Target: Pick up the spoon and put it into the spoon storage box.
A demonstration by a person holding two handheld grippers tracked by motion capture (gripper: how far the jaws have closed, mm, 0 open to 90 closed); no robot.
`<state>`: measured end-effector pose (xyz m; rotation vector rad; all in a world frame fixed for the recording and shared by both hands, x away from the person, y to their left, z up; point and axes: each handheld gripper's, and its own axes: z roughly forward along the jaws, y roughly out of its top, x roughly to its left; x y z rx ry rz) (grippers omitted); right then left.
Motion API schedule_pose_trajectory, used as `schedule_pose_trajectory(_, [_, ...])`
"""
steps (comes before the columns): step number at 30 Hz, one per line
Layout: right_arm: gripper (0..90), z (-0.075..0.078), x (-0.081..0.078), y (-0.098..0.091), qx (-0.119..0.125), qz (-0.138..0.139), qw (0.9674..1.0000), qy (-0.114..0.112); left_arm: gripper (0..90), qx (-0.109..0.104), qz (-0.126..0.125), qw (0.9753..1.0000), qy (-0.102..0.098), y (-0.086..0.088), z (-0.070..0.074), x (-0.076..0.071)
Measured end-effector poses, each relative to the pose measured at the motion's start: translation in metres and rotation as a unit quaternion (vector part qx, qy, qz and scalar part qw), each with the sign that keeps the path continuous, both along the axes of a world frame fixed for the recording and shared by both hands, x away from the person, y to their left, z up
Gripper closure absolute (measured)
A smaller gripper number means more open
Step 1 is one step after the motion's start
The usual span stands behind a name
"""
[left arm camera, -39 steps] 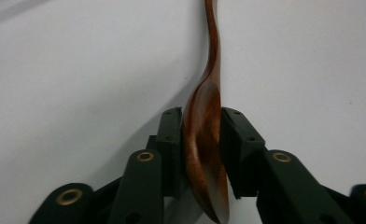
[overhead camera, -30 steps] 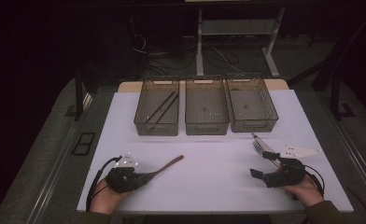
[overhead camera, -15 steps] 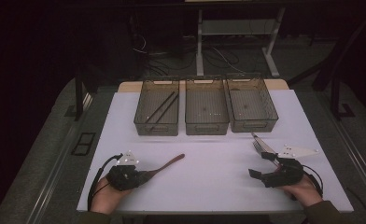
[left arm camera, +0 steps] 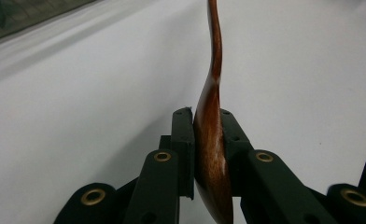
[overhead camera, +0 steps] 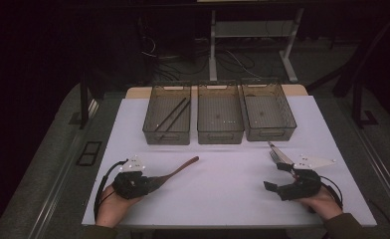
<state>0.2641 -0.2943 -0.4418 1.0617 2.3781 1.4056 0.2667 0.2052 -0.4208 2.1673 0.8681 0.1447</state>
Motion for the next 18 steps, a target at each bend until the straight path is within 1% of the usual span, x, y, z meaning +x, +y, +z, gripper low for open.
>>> schedule_pose_trajectory(4, [8.5,0.0,0.0,0.001,0.001,0.003,1.0,0.0,79.0,-0.011,0.002,0.9999,-0.008,-0.001,0.004,0.003])
schedule_pose_trajectory(7, [8.6,0.0,-0.001,0.001,0.003,0.002,1.0,0.002,79.0,-0.01,0.003,0.9998,-0.018,-0.004,0.008,0.005])
schedule_pose_trajectory(9, [8.5,0.001,-0.001,0.001,0.004,0.005,1.0,-0.001,79.1,-0.014,0.002,0.9996,-0.025,-0.006,0.01,0.008])
schedule_pose_trajectory(11, [8.5,0.001,-0.002,0.001,0.005,0.007,1.0,0.0,79.1,-0.015,-0.001,0.9995,-0.027,-0.009,0.012,0.011])
schedule_pose_trajectory(13, [8.5,0.0,-0.001,0.001,0.004,0.003,1.0,0.0,79.1,-0.017,-0.002,0.9995,-0.027,-0.012,0.013,0.015])
schedule_pose_trajectory(14, [8.5,0.0,-0.001,0.001,0.004,0.0,1.0,0.001,79.1,-0.018,-0.005,0.9994,-0.03,-0.014,0.013,0.016])
schedule_pose_trajectory(15, [8.5,0.001,-0.001,0.001,0.004,-0.001,1.0,0.002,79.1,-0.019,-0.002,0.9995,-0.027,-0.015,0.014,0.017])
schedule_pose_trajectory(18, [8.5,0.001,-0.001,0.0,0.004,-0.001,1.0,0.001,79.1,-0.024,0.0,0.9993,-0.029,-0.018,0.016,0.022])
